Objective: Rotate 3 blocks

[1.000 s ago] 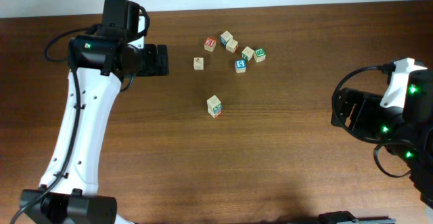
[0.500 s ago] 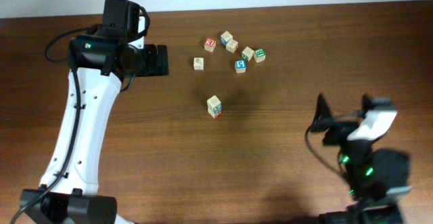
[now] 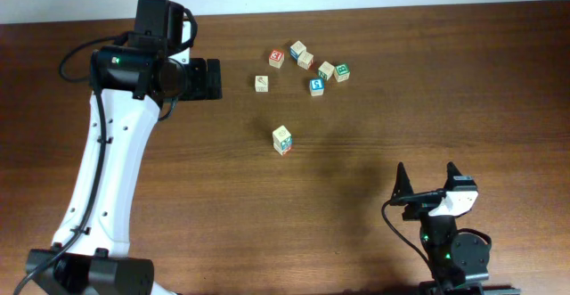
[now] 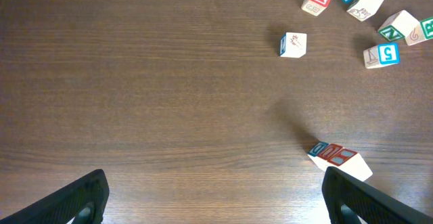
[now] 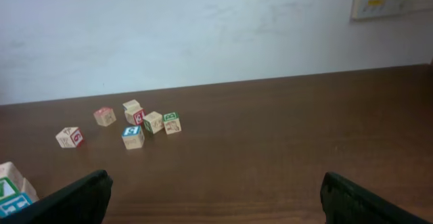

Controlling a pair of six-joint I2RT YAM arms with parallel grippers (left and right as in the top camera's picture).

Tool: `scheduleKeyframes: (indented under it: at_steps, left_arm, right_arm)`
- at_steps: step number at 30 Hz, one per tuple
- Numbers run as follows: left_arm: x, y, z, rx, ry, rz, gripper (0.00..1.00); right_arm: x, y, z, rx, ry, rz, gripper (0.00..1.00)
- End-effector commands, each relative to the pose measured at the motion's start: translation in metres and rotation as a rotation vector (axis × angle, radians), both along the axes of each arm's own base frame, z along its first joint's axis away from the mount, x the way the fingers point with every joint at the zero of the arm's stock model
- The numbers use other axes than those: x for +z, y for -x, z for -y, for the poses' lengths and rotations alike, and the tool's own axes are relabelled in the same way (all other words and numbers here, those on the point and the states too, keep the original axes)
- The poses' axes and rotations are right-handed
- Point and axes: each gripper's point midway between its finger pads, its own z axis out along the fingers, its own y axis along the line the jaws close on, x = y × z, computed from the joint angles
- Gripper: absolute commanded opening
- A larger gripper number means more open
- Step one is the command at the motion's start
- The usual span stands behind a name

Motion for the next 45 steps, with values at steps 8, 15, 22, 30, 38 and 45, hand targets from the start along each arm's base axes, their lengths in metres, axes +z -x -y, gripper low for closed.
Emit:
scheduleKeyframes:
  at_steps: [8, 15, 22, 30, 38, 45]
  left_arm:
    - [0.007, -0.001, -0.002, 0.007, -0.006, 0.02, 0.99]
    - [0.007, -0.001, -0.002, 0.007, -0.006, 0.02, 0.99]
    - [0.005, 0.002, -0.008, 0.015, -0.039, 0.004, 0.99]
    - [0.058, 0.013, -0.018, 0.0, -0.058, 0.321, 0.99]
    - [0.039, 0.088, -0.045, -0.026, -0.074, 0.719, 0.99]
    - [-0.024, 0.145, -0.059, -0.025, -0.092, 0.912, 0.99]
  right_arm:
    - [-0.009, 0.001, -0.005, 0.031, 0.006, -0.026, 0.98]
    - [-0.009, 0.001, -0.005, 0.031, 0.006, -0.026, 0.98]
    - [-0.009, 0.001, -0.005, 0.031, 0.006, -0.026, 0.98]
    - [-0.009, 0.001, -0.005, 0.031, 0.006, -0.026, 0.98]
    - [-0.009, 0.001, -0.005, 0.031, 0.006, -0.026, 0.98]
    - [-0.009, 0.001, -0.005, 0.031, 0.006, -0.026, 0.98]
